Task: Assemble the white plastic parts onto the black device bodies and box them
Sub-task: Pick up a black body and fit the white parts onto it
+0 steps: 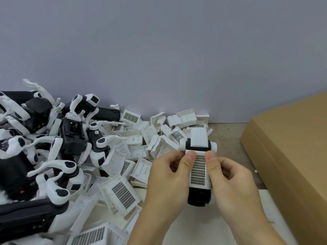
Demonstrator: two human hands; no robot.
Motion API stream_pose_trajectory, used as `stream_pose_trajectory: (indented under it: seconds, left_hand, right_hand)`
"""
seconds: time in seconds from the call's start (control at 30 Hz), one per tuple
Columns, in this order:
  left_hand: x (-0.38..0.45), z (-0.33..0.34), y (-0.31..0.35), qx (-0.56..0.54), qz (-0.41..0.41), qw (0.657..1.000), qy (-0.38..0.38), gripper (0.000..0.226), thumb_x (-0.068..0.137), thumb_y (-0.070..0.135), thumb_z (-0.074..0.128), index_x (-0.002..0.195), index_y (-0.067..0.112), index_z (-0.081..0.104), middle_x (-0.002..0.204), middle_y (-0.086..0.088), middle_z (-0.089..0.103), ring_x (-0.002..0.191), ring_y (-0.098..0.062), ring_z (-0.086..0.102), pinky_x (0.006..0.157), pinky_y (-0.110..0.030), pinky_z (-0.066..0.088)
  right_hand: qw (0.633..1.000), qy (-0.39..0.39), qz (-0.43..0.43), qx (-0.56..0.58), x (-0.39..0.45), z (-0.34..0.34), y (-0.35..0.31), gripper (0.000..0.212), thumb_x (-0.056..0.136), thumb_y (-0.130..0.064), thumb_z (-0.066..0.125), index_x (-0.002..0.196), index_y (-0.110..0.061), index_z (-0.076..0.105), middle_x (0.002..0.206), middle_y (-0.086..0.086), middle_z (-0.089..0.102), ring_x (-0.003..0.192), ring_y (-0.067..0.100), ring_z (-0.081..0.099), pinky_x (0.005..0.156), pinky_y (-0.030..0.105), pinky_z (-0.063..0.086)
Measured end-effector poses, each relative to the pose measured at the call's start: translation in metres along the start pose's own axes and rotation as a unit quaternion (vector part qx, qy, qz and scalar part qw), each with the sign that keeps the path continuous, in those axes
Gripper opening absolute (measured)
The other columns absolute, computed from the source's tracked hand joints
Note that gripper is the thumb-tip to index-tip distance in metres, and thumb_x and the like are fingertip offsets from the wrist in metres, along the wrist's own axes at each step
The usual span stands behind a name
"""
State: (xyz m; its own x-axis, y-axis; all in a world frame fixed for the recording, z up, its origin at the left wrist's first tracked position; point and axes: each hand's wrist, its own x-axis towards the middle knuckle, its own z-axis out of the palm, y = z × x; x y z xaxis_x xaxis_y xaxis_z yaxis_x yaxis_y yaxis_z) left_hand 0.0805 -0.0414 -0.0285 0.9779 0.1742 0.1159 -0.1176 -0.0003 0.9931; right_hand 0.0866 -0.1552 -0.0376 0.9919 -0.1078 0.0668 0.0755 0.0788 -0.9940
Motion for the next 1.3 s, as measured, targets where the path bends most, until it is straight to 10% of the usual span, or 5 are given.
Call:
stream_pose_trajectory:
  seconds: [0.2, 0.43, 0.63, 0.87, 1.3]
  left_hand:
    - [0.0018, 0.0005, -0.0037, -0.05, -0.015, 0.998, 0.043, 0.045, 0.07, 0.06, 0.061, 0.084, 0.023, 0.081, 0.082, -0.002, 0.078, 0.079, -0.015, 0.075, 0.066, -0.022, 0.057]
    - [0.0013, 0.0018, -0.0027, -0.054, -0.006, 0.998, -0.026, 0.026, 0.082, 0.043, 0.066, 0.094, 0.024, 0.081, 0.091, -0.003, 0.079, 0.088, -0.013, 0.075, 0.071, -0.017, 0.054]
    - [0.0016, -0.0012, -0.0045, -0.103, -0.042, 0.992, -0.051, 0.031, 0.081, 0.032, 0.072, 0.107, 0.016, 0.078, 0.106, -0.012, 0.077, 0.107, -0.034, 0.07, 0.103, -0.053, 0.049]
    - [0.0013, -0.0049, -0.0051, -0.024, 0.018, 0.999, -0.013, 0.013, 0.091, 0.014, 0.07, 0.097, 0.022, 0.079, 0.089, 0.001, 0.079, 0.086, -0.012, 0.074, 0.072, -0.017, 0.054]
    - [0.0018, -0.0042, -0.0079, -0.018, -0.04, 0.999, -0.025, 0.018, 0.094, 0.016, 0.067, 0.108, 0.023, 0.077, 0.095, 0.002, 0.079, 0.095, -0.014, 0.074, 0.084, -0.027, 0.056]
  right_hand:
    - [0.996, -0.086, 0.015, 0.027, -0.0031, 0.0024, -0.0017, 0.031, 0.09, -0.041, 0.058, 0.088, -0.02, 0.081, 0.083, -0.006, 0.079, 0.078, 0.002, 0.073, 0.058, 0.007, 0.048]
    - [0.998, -0.062, 0.006, 0.005, -0.0022, -0.001, -0.0017, 0.029, 0.096, -0.037, 0.056, 0.083, -0.03, 0.081, 0.08, -0.006, 0.078, 0.077, 0.003, 0.072, 0.06, 0.008, 0.047]
    - [0.998, -0.01, -0.058, -0.016, -0.0037, -0.0009, -0.0007, 0.037, 0.073, -0.057, 0.054, 0.08, -0.03, 0.079, 0.077, -0.011, 0.077, 0.074, 0.002, 0.071, 0.061, 0.012, 0.051]
    - [0.997, -0.035, -0.072, -0.007, -0.0029, -0.0008, -0.0013, 0.034, 0.073, -0.057, 0.056, 0.081, -0.034, 0.081, 0.078, -0.009, 0.077, 0.074, 0.004, 0.072, 0.06, 0.013, 0.052]
    - [0.997, -0.072, -0.004, 0.016, 0.0013, -0.0056, 0.0032, 0.024, 0.097, -0.024, 0.057, 0.094, -0.023, 0.082, 0.091, -0.004, 0.079, 0.091, 0.01, 0.074, 0.075, 0.022, 0.052]
